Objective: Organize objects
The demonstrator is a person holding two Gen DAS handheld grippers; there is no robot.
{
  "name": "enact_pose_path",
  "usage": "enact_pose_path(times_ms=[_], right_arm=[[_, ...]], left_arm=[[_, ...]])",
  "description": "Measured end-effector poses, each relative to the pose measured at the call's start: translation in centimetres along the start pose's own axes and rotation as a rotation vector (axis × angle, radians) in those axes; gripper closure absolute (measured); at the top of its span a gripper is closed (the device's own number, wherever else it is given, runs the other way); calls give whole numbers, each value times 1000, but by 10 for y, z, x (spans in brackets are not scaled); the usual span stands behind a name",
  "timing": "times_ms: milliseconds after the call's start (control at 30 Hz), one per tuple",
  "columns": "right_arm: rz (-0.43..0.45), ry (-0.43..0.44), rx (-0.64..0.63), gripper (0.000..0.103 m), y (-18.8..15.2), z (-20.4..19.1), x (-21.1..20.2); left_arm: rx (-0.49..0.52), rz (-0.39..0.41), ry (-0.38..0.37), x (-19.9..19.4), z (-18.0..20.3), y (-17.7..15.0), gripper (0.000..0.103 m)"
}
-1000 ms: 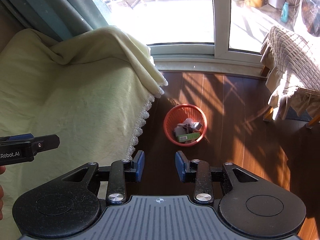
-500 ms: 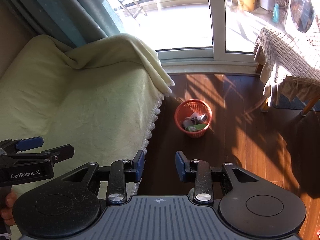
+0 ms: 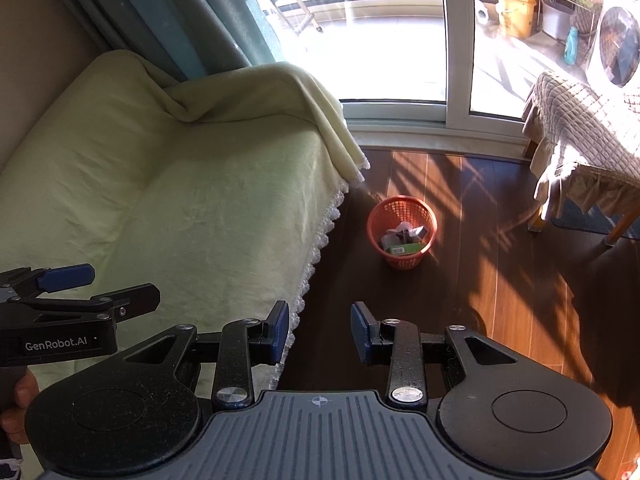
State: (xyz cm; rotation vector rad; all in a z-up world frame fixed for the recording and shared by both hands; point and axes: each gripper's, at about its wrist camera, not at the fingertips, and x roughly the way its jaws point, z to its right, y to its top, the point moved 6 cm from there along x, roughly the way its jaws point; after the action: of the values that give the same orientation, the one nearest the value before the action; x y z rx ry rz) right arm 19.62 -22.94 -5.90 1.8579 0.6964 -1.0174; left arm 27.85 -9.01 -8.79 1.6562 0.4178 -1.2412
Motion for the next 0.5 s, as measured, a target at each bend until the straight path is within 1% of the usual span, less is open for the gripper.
enact_pose_path(times_ms=[233,500], right_arm=[[-8,1,-2,71,-12,13,-15],[-10,12,-1,71,-15,23,-24]], left_arm=[[3,-2,-9,-6,21,-6,11],[2,-19,5,-5,34,-12,11]])
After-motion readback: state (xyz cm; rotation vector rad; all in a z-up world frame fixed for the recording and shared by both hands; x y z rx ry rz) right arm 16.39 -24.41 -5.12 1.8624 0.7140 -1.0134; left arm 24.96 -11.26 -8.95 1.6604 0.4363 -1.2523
